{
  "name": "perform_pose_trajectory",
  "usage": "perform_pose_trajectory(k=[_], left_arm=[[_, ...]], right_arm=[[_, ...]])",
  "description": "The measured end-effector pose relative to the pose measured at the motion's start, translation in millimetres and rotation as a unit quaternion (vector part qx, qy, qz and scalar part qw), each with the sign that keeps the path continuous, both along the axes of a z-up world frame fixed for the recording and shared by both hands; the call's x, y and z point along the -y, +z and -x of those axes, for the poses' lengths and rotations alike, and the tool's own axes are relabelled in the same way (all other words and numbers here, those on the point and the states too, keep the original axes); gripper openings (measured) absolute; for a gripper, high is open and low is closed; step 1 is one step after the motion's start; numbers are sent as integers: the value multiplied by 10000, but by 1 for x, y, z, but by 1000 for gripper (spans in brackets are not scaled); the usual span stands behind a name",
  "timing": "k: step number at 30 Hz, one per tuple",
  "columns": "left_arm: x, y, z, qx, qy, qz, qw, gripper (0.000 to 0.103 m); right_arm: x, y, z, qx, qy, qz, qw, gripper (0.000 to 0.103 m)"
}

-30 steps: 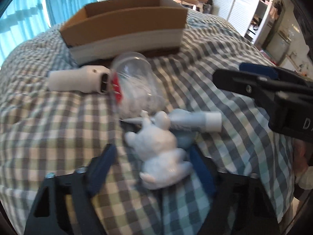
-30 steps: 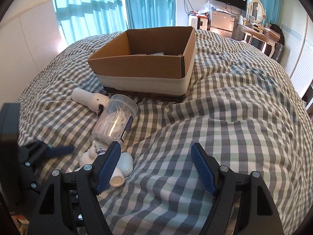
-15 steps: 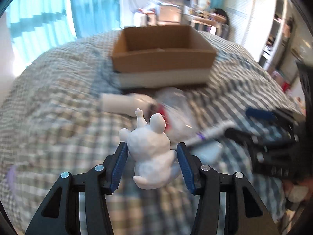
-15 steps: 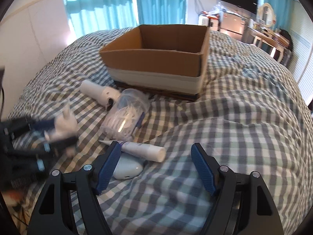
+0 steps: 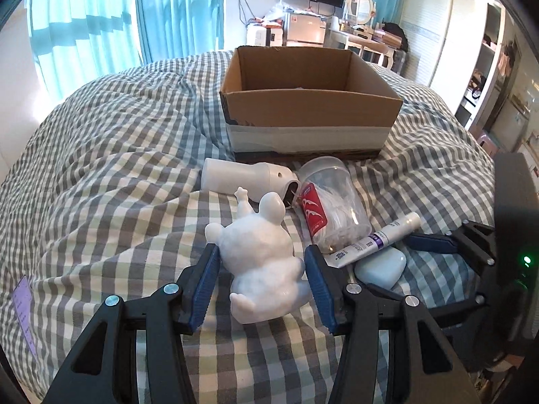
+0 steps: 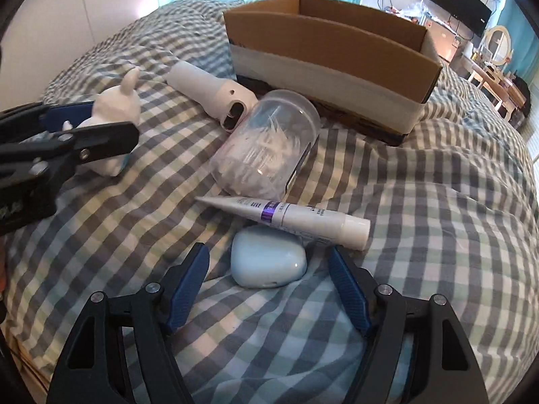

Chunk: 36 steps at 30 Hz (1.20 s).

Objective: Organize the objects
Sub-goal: 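Grasp the white plush toy with the left tool while the right tool grasps the blue earbud case, then carry the plush toy and earbud case over the box with both tools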

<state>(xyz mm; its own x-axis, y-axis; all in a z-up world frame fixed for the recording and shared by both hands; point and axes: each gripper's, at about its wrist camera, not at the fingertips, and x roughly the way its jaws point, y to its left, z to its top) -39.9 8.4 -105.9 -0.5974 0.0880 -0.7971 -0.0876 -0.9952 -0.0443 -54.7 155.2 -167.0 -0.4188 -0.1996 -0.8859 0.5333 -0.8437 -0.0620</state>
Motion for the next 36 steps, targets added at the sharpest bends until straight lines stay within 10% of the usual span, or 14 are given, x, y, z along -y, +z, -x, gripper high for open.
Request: perform_pose_trajectory(k=[16, 36], left_arm=[[0, 0, -5, -87, -78, -70, 9999, 53], [4, 28, -16, -304, -189, -200, 9992, 53]], right_arm=[[14, -17, 9, -16, 109, -356, 9993, 51], [-12, 67, -29, -656, 54, 356, 9972, 51]])
